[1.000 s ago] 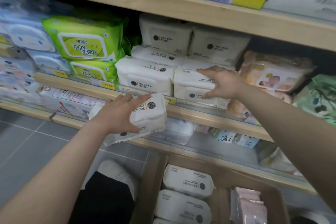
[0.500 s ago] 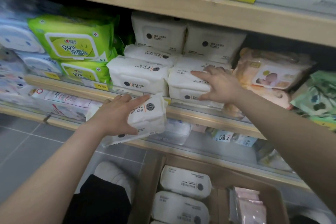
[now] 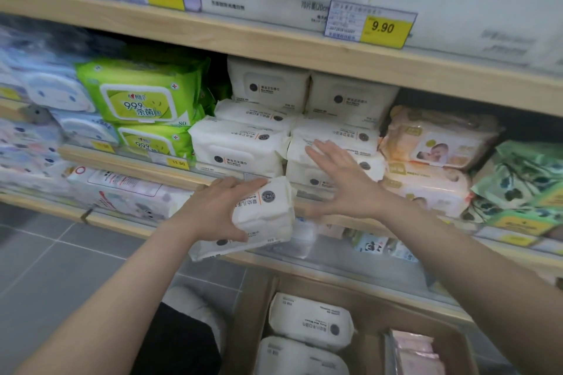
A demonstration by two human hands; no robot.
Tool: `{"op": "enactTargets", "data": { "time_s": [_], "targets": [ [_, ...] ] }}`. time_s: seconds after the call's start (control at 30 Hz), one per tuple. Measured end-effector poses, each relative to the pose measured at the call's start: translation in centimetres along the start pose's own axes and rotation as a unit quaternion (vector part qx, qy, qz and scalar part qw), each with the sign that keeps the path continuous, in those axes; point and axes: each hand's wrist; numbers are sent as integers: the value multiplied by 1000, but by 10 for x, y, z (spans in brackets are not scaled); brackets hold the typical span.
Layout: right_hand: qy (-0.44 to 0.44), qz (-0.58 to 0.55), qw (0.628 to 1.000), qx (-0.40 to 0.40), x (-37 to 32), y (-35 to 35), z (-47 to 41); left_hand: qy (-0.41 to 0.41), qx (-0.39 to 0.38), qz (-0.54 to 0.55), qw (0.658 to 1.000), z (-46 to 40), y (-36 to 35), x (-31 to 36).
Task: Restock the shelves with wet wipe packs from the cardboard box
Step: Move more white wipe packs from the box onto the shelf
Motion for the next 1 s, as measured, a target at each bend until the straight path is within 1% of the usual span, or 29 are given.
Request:
{"op": "enactTargets", "data": {
  "time_s": [0.07, 0.13, 0.2, 0.27, 0.3, 0.37, 0.4, 0.43, 0.47, 0.5, 0.53, 0.57, 0.6, 0.67, 0.77, 0.83, 0.9, 0.93, 0.97, 1.0],
  "targets": [
    [24, -111, 993, -42, -29, -4, 13, -25, 15, 43, 999, 1, 1, 10],
    [-1, -206, 978, -41, -41, -10, 21, -55, 31, 86, 994, 4, 2, 27],
    [-40, -310, 950, -12, -46, -9, 29, -73, 43, 115, 990, 8, 3, 42],
    [-59, -347, 936, 26, -50, -8, 36, -63, 54, 128, 988, 10, 6, 51],
    [-70, -353, 932, 50, -52, -5, 39, -53, 73, 130, 987, 11, 8, 53],
    [-101, -367, 919, 107, -55, 3, 40, -20, 158, 124, 979, 11, 16, 51],
    [-111, -370, 912, 135, -55, 11, 40, 16, 216, 135, 967, 11, 21, 48],
    [-119, -377, 905, 160, -55, 18, 38, 65, 268, 172, 946, 11, 25, 44],
    [-122, -394, 893, 182, -55, 27, 35, 117, 301, 237, 916, 11, 29, 40],
    [-120, -413, 880, 201, -54, 35, 31, 161, 313, 314, 882, 10, 33, 37],
    [-113, -425, 872, 217, -53, 42, 25, 179, 307, 391, 849, 6, 36, 34],
    [-103, -428, 868, 229, -53, 48, 17, 165, 293, 453, 826, 2, 39, 31],
    [-91, -425, 868, 239, -53, 51, 7, 131, 281, 490, 815, -5, 41, 29],
    [-76, -415, 867, 265, -51, 54, -18, 72, 289, 498, 815, -23, 49, 19],
    [-83, -398, 866, 292, -43, 52, -62, 41, 297, 484, 822, -57, 65, -11],
    [-68, -368, 880, 294, -37, 48, -88, 29, 283, 472, 835, -76, 66, -30],
    [-56, -314, 906, 279, -33, 40, -109, 24, 265, 453, 851, -88, 56, -45],
    [-67, -293, 915, 270, -33, 34, -113, 24, 267, 428, 863, -91, 50, -49],
    [-85, -266, 922, 268, -31, 27, -116, 28, 291, 365, 884, -95, 44, -54],
    [-101, -230, 927, 280, -30, 21, -117, 45, 321, 253, 912, -98, 39, -59]
  ]
}}
Point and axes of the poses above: each hand's wrist, its own z-axis away from the middle knuckle, its own y-axis out of the back of the hand, x = y × z, and after that the axes turned 8 degrees about z, right-handed
